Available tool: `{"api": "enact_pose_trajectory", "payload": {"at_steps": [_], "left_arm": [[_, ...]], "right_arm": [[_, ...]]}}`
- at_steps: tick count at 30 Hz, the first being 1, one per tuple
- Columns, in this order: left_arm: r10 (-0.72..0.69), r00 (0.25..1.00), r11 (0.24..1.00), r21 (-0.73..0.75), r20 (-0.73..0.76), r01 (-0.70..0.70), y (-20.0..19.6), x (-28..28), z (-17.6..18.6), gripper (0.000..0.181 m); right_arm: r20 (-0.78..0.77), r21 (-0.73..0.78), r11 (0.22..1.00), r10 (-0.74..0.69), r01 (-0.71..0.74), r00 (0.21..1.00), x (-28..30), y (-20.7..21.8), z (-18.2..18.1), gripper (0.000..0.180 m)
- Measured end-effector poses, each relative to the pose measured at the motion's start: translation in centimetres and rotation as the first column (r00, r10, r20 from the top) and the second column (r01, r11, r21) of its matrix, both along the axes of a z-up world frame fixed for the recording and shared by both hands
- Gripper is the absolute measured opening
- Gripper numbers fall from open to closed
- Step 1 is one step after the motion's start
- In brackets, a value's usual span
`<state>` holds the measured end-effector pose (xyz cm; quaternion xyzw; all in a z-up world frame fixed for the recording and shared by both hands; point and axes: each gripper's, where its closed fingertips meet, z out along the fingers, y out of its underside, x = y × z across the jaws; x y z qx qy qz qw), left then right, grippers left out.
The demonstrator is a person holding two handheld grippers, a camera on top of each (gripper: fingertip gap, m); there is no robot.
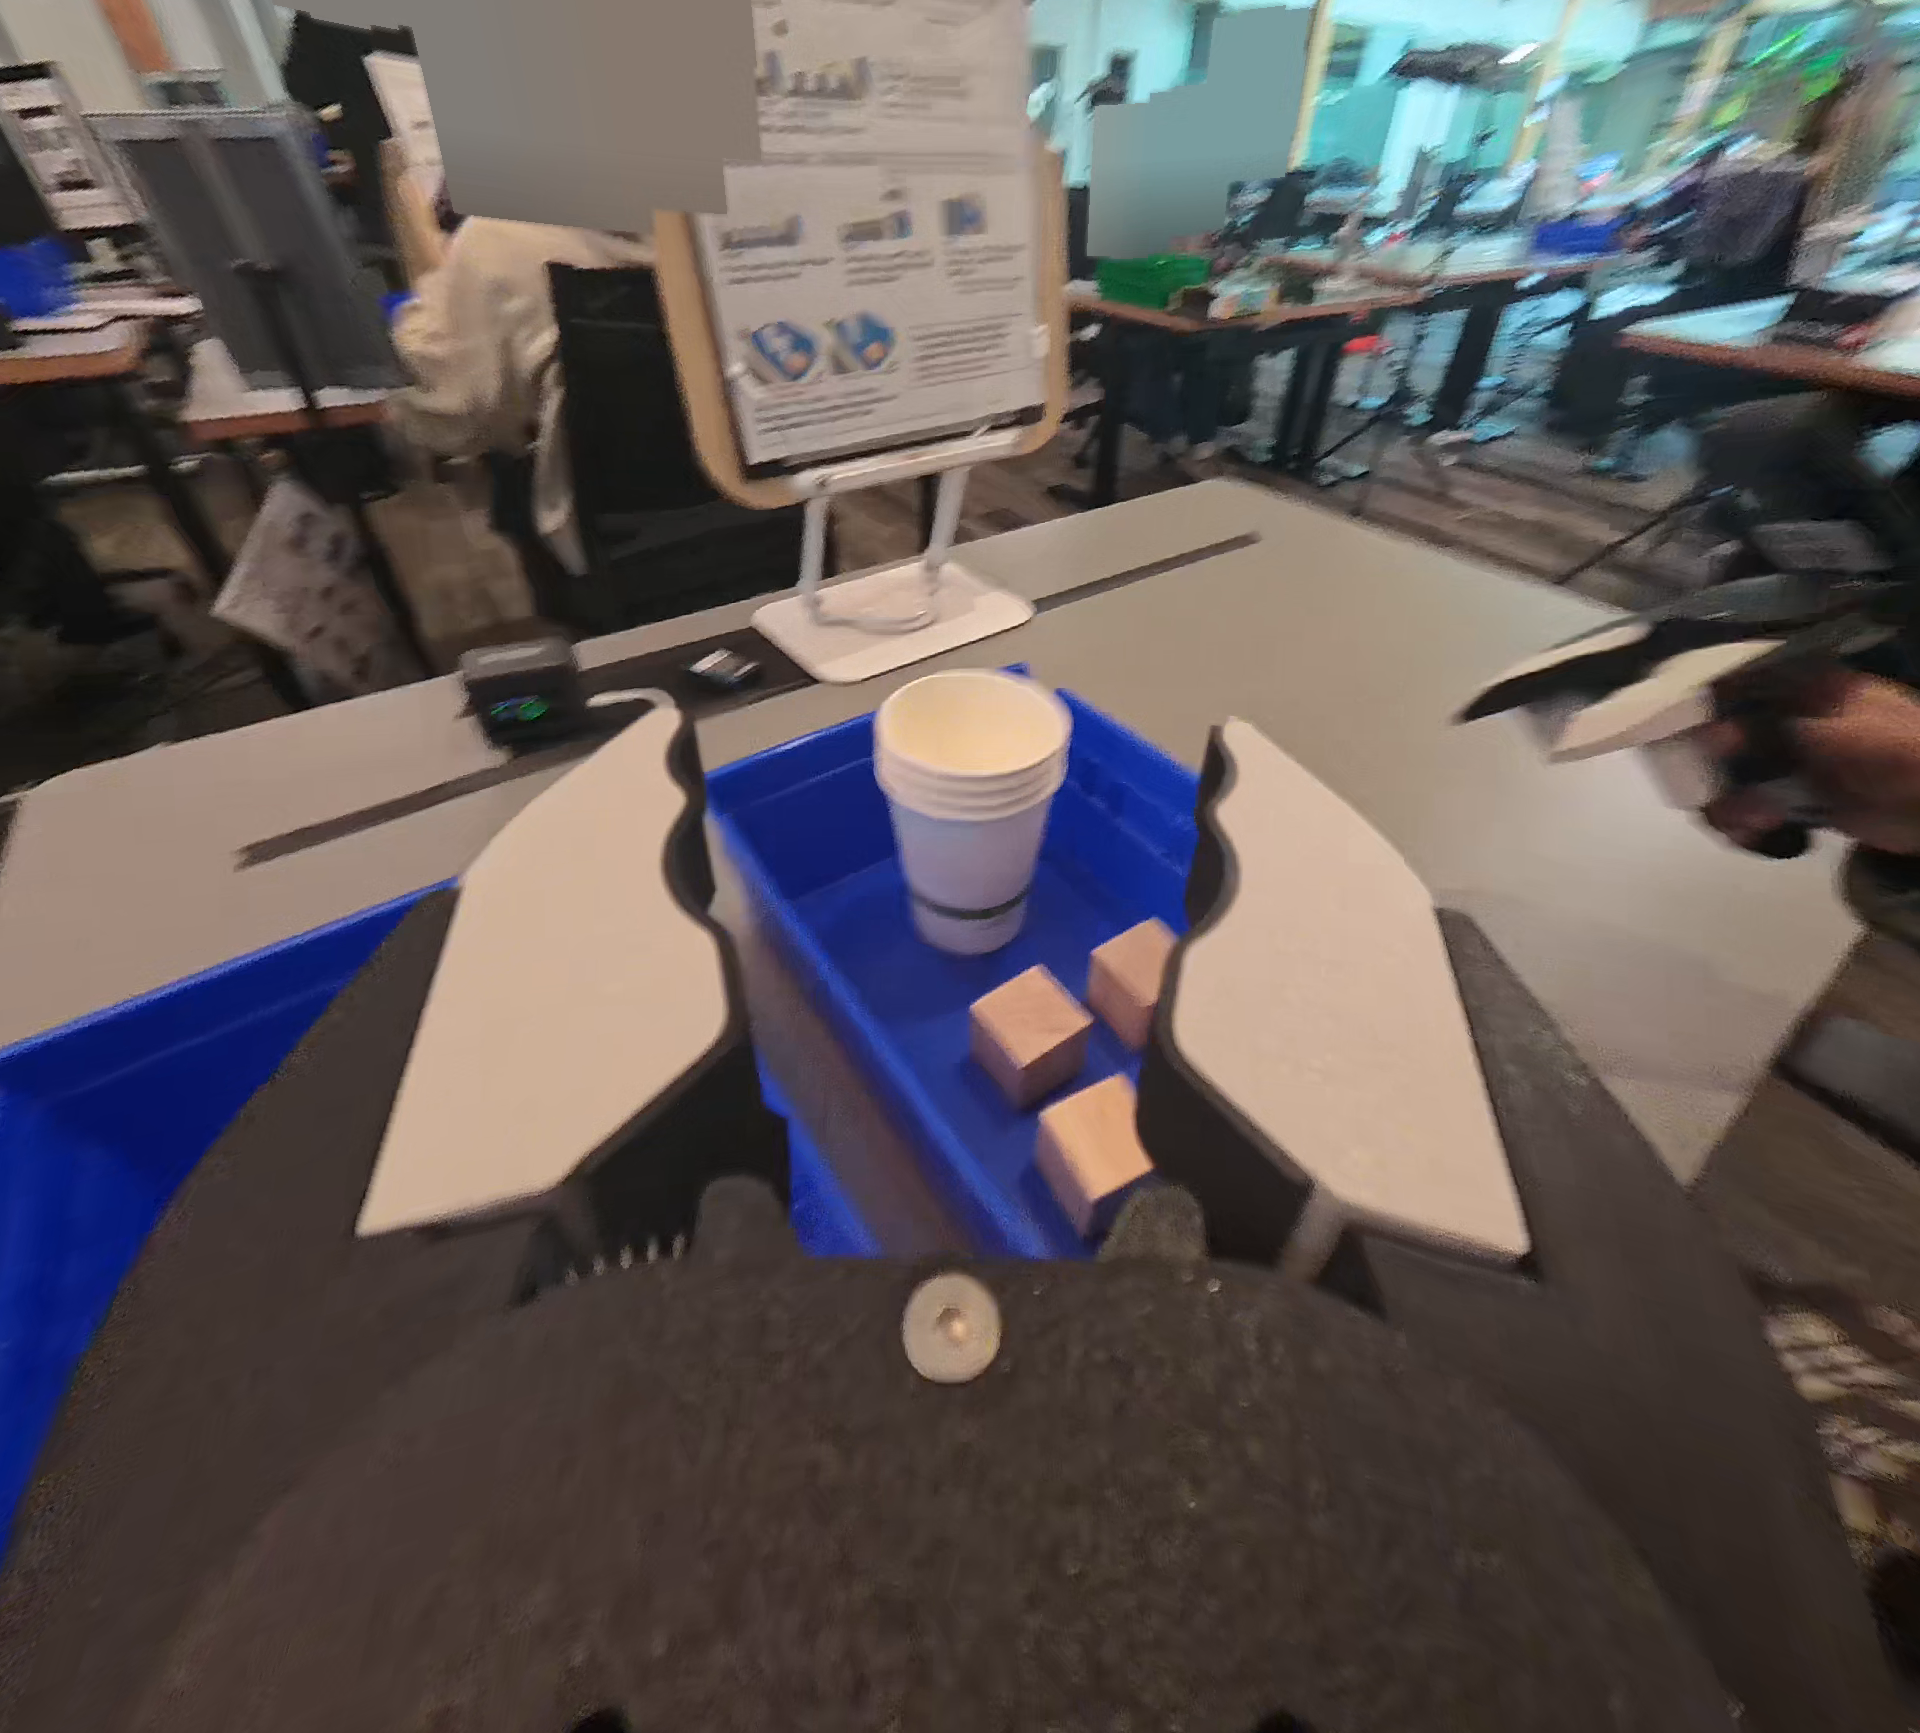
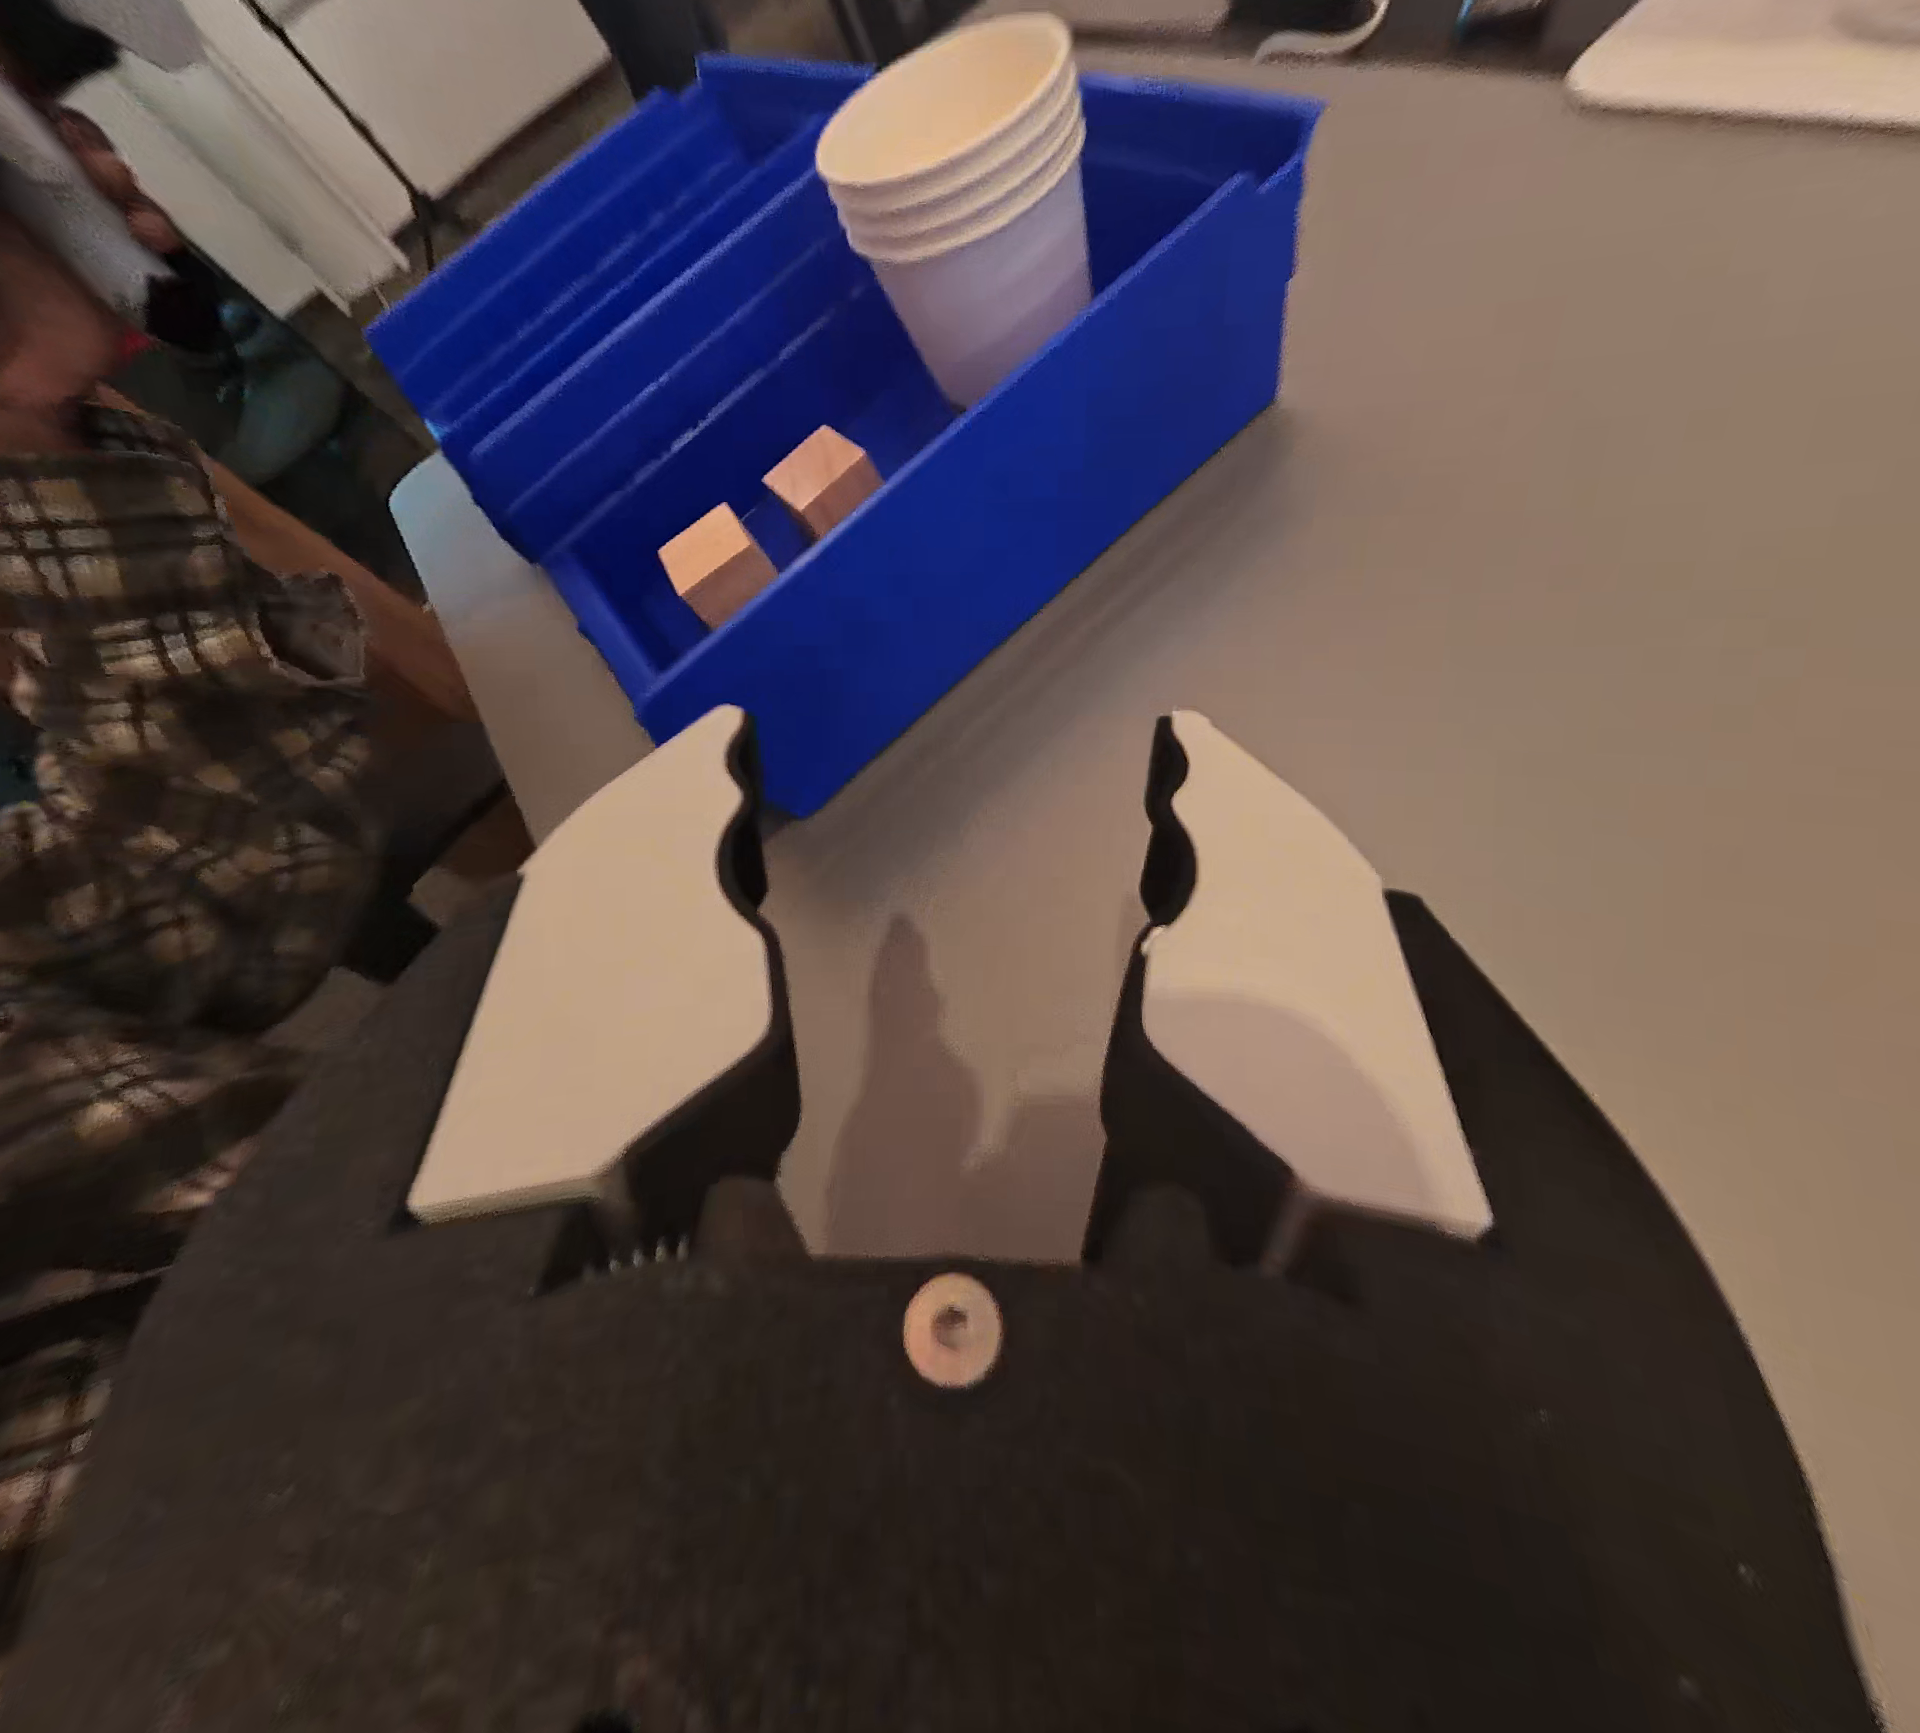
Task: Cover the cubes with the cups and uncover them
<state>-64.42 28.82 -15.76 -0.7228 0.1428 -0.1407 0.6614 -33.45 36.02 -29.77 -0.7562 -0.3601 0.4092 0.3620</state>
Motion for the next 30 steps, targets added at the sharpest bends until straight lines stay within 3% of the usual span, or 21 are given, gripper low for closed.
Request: {"api": "enact_pose_trajectory", "payload": {"at_steps": [6,13,18,21,26,30], "left_arm": [[0.25,0.95,0.909,-0.293,-0.187,-0.297,1.9,-10.9,-3.8,0.091],[0.372,0.869,0.607,-0.622,-0.327,-0.494,2.6,-23.1,-11.1,0.092],[0.346,0.876,0.403,-0.79,-0.336,-0.463,1.8,-25.4,-17.7,0.087],[0.339,0.887,0.318,-0.85,-0.313,-0.421,1.0,-25.7,-20.4,0.084],[0.352,0.909,0.269,-0.906,-0.222,-0.326,-0.1,-25.5,-22.4,0.067],[0.347,0.933,0.267,-0.944,-0.095,-0.196,-0.5,-24.0,-22.9,0.035]], "right_arm": [[-0.089,0.053,0.997,-0.049,0.054,0.995,5.7,0.4,-2.2,0.061],[-0.091,0.023,1.0,-0.004,0.006,0.996,6.6,-0.9,-4.9,0.054],[-0.089,-0.005,1.0,0.024,-0.025,0.996,7.3,-1.8,-5.5,0.051],[-0.094,-0.025,0.999,0.024,-0.026,0.995,7.9,-2.1,-5.8,0.049],[-0.12,-0.053,0.998,0.013,-0.019,0.993,8.7,-2.3,-5.9,0.048],[-0.13,-0.07,0.997,0.012,-0.022,0.991,8.5,-2.5,-6.0,0.046]]}}
